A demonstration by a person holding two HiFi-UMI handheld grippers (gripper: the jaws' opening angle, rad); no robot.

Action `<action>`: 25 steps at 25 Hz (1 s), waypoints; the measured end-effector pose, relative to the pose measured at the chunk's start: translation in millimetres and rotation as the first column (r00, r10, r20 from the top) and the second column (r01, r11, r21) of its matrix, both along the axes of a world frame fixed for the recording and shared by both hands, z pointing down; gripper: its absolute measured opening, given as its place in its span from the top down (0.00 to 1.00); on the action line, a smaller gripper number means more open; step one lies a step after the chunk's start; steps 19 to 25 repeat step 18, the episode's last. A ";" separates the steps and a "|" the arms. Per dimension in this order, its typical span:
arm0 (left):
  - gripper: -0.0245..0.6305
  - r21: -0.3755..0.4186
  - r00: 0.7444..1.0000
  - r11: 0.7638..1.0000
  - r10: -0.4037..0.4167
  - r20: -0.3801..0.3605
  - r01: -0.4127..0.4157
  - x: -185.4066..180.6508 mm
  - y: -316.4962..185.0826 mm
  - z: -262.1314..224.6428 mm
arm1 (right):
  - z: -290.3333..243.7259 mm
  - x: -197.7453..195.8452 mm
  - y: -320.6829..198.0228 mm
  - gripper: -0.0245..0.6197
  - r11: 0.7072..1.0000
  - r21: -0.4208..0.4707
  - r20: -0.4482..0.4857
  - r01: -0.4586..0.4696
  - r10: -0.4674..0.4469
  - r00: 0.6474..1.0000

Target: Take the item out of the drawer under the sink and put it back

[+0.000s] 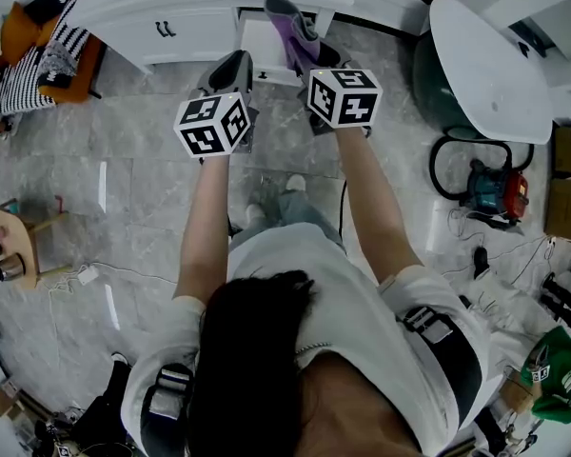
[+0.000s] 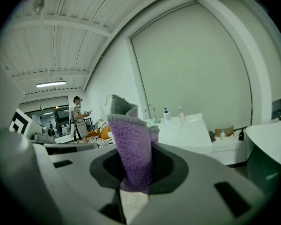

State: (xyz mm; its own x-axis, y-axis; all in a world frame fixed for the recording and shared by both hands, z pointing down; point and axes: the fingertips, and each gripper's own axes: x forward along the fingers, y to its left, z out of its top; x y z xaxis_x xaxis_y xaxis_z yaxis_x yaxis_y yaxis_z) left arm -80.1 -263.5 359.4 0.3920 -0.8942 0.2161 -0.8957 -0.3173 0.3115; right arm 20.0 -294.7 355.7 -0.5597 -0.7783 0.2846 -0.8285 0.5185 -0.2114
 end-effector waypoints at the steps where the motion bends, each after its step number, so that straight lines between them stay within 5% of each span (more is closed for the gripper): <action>1: 0.95 -0.002 1.000 1.000 0.002 0.006 -0.002 -0.1 -1.2 0.3 | -0.6 0.1 -1.0 0.80 1.000 0.004 -0.003 -0.002 0.002 1.000; 25: 0.95 0.003 0.999 1.000 -0.009 0.034 0.009 -3.9 -15.9 -0.7 | 2.2 -2.7 -7.3 0.80 1.000 0.021 -0.019 -0.012 0.012 1.000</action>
